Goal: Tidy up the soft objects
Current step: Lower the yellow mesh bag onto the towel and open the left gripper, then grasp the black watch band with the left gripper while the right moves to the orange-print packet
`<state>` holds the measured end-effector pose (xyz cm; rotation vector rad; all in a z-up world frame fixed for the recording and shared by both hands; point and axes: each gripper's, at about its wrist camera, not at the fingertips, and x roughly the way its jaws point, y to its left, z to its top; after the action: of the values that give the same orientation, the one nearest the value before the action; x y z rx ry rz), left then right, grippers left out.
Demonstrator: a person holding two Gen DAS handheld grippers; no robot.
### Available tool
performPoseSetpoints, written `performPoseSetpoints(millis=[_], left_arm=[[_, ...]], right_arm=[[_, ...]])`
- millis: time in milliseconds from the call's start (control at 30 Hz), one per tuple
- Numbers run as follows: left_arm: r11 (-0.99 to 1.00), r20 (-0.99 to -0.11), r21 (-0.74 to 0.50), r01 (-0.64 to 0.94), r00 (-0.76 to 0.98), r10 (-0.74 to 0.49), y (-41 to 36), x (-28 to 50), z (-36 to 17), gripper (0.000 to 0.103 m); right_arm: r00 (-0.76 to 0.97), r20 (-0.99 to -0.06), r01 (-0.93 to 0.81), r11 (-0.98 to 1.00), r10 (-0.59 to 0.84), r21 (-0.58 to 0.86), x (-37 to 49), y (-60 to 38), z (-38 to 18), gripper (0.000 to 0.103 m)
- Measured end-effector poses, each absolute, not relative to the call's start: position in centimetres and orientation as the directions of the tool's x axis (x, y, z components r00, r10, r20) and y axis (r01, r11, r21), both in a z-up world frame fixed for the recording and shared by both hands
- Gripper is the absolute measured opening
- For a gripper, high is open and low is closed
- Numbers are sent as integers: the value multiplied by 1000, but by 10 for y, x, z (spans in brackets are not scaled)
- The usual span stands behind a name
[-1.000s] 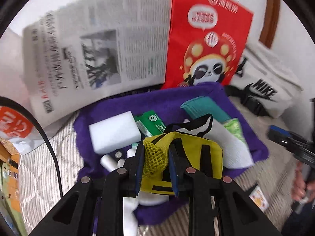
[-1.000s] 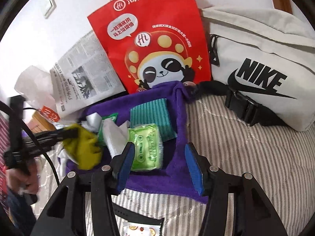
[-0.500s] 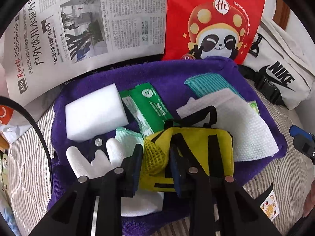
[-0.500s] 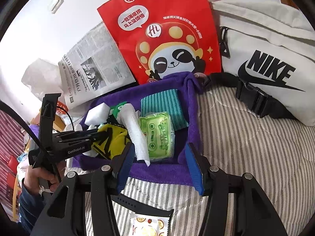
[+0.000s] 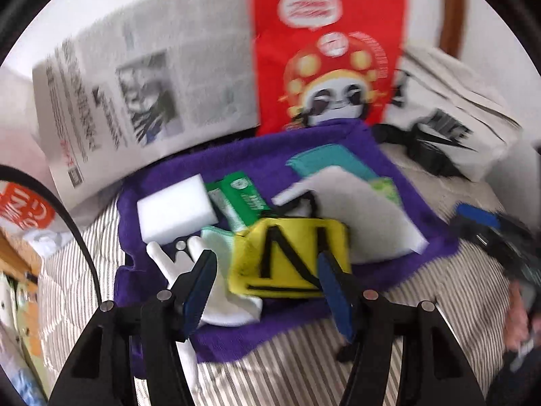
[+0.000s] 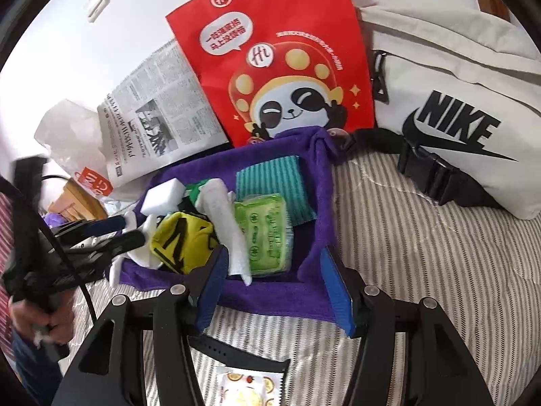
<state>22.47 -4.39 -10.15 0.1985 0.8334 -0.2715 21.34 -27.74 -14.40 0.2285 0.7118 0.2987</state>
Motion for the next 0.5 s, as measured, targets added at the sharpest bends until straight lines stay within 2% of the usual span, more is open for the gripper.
performPoseSetpoints(millis=[133, 233, 500], left_arm=[[900, -748, 81, 428, 623, -229, -55, 186, -109, 60], [855, -769, 100, 508, 585, -257, -64, 164, -134, 60], [741, -827, 118, 661, 479, -295, -97, 171, -183, 60]], right_arm=[[722, -607, -166, 936, 330, 311, 212, -287, -143, 57], [734, -608, -144, 945, 302, 295, 205, -294, -140, 57], [709, -674, -65, 971, 207, 230, 151, -320, -156, 57]])
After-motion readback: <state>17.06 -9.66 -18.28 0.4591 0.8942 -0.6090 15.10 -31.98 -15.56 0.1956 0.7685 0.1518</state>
